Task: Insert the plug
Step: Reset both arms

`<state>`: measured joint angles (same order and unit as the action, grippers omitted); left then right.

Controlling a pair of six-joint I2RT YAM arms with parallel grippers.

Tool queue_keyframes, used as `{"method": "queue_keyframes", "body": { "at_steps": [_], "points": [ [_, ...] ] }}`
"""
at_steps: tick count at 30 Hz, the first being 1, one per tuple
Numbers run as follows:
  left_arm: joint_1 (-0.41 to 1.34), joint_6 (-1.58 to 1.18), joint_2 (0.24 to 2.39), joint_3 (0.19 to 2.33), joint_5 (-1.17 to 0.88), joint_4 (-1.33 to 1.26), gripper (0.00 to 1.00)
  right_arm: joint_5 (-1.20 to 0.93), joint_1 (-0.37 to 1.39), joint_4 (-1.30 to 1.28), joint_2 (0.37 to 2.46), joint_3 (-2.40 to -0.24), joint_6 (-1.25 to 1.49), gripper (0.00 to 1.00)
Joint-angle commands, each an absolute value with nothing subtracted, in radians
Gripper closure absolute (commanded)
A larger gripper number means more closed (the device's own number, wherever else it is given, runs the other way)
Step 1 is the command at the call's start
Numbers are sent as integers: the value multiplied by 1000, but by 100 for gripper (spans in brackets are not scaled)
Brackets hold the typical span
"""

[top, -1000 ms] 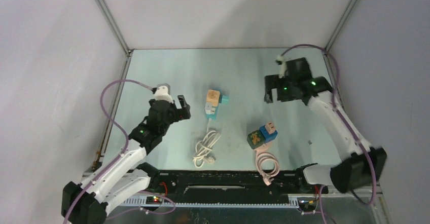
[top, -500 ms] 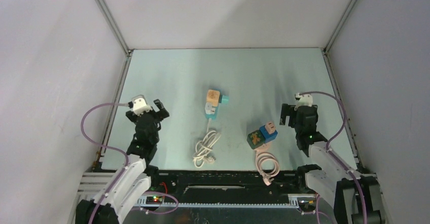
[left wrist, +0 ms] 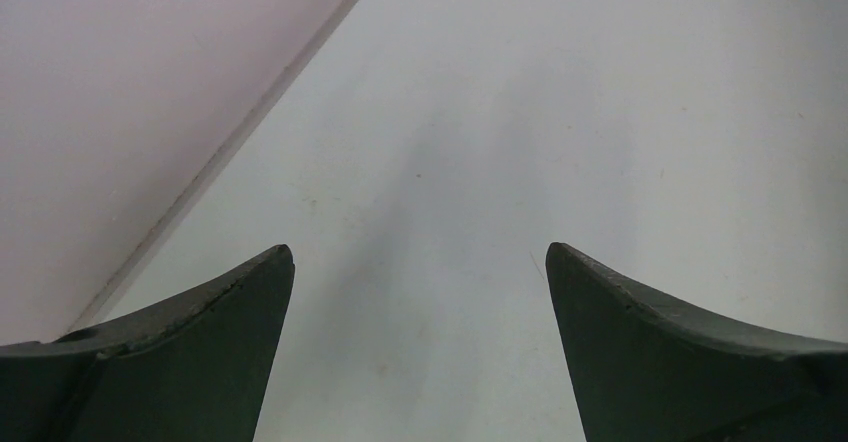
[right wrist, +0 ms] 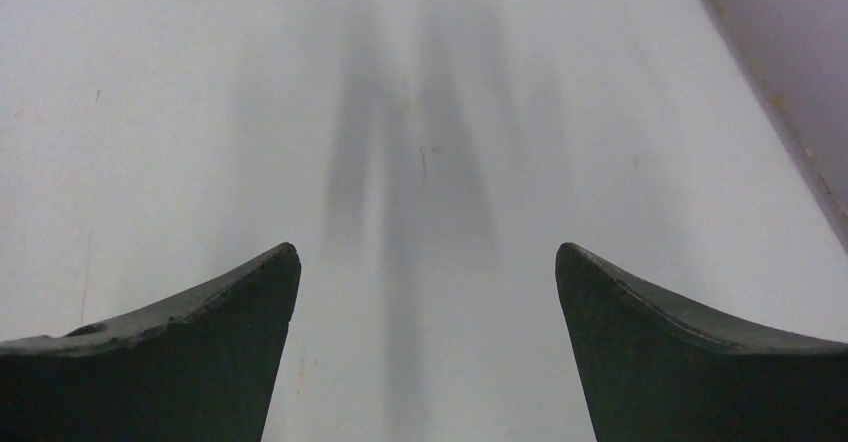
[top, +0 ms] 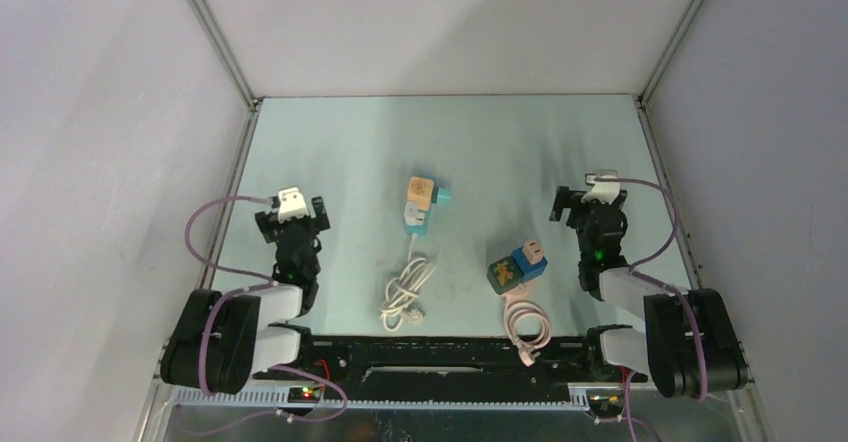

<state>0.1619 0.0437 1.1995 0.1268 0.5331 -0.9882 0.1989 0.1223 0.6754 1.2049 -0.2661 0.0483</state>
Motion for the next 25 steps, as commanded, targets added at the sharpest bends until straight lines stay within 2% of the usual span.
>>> {"method": "queue_keyframes", "body": {
  "at_steps": [1, 2, 4, 8, 25],
  "points": [
    [86, 38, 1250, 81, 455, -1251, 1, 167, 25, 1158, 1344, -150, 66, 1],
    [84, 43, 1305, 98, 508, -1312, 0, 165, 28, 1226, 1376, -141, 57, 1],
    [76, -3, 1259, 155, 533, -1126, 0, 170, 34, 1031, 1324, -203, 61, 0],
    [62, -19, 1267, 160, 527, -1137, 0, 153, 23, 976, 1345, -241, 67, 0],
    [61, -18, 1272, 166, 519, -1133, 0, 138, 15, 989, 1357, -241, 64, 0]
  ]
}}
